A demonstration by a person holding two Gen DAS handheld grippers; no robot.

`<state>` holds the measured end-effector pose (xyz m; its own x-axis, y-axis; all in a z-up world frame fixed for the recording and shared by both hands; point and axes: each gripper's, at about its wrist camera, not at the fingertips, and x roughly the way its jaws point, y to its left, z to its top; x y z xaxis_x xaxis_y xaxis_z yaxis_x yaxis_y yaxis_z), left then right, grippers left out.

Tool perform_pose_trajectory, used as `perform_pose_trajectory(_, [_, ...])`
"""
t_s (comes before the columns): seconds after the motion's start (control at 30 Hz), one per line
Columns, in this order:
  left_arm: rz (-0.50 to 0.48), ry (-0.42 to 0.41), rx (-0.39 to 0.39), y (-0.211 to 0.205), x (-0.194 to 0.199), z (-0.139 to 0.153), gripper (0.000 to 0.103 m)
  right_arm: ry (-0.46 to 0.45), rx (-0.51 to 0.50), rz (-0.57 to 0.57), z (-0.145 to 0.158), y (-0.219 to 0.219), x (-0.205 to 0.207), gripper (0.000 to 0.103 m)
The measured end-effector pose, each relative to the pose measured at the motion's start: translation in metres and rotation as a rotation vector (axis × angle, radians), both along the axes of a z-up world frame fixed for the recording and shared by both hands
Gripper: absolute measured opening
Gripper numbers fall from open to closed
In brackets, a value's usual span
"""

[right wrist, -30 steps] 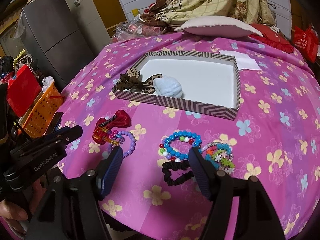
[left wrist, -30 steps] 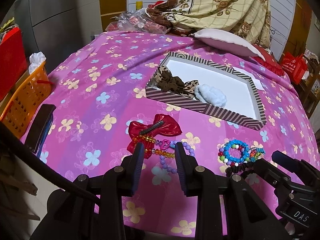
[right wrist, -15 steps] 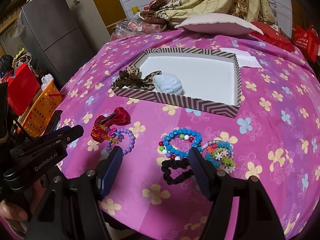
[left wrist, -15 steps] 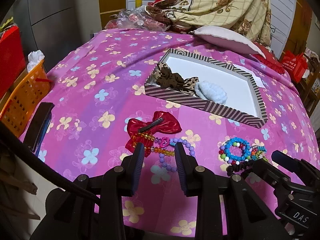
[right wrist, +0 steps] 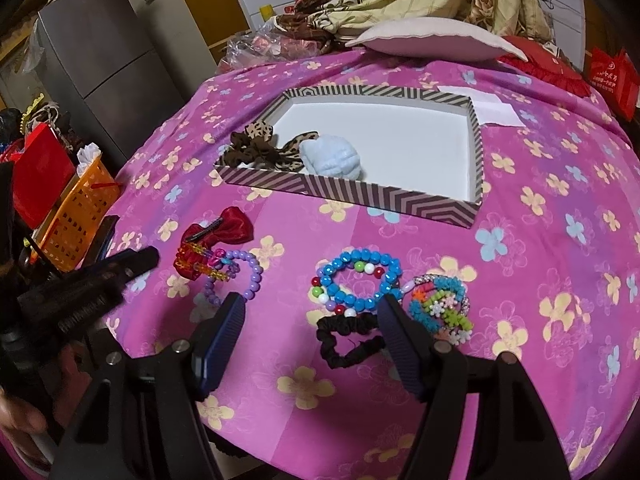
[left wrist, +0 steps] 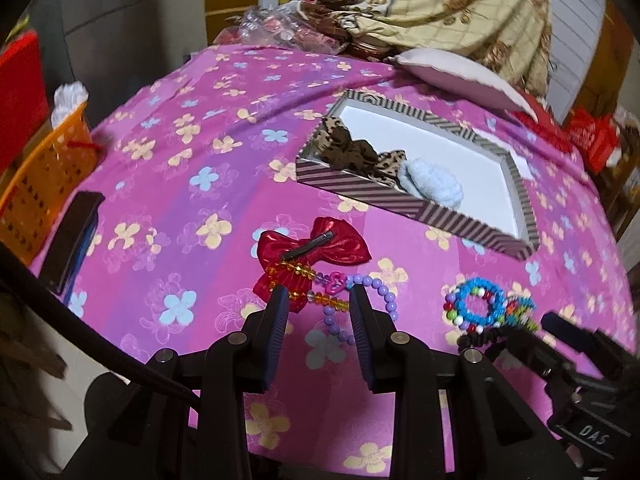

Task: Organize jewelry
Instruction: 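Grasp the red bow clip with beads using the left tool, then grasp the blue bead bracelet with the right tool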

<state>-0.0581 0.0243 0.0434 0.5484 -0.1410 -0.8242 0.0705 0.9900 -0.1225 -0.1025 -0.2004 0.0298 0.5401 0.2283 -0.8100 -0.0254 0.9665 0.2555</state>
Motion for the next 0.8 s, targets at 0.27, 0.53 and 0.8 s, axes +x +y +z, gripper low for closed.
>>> perform_pose_trajectory(0.27, [0.088,0.064,-0.097,0.049,0.02,-0.006,0.052,0.033,-0.001,-0.036,-0.014,-0.019,0.001,0.072])
perform_pose_trajectory(0.53, [0.09,0.135,-0.143,0.054,0.04,-0.027,0.053,0.061,-0.003,-0.056,-0.025,-0.032,0.005,0.072])
perform_pose_trajectory(0.8, [-0.09,0.174,-0.076,0.021,0.072,-0.04,0.057,0.061,-0.002,-0.04,-0.03,-0.037,0.007,0.072])
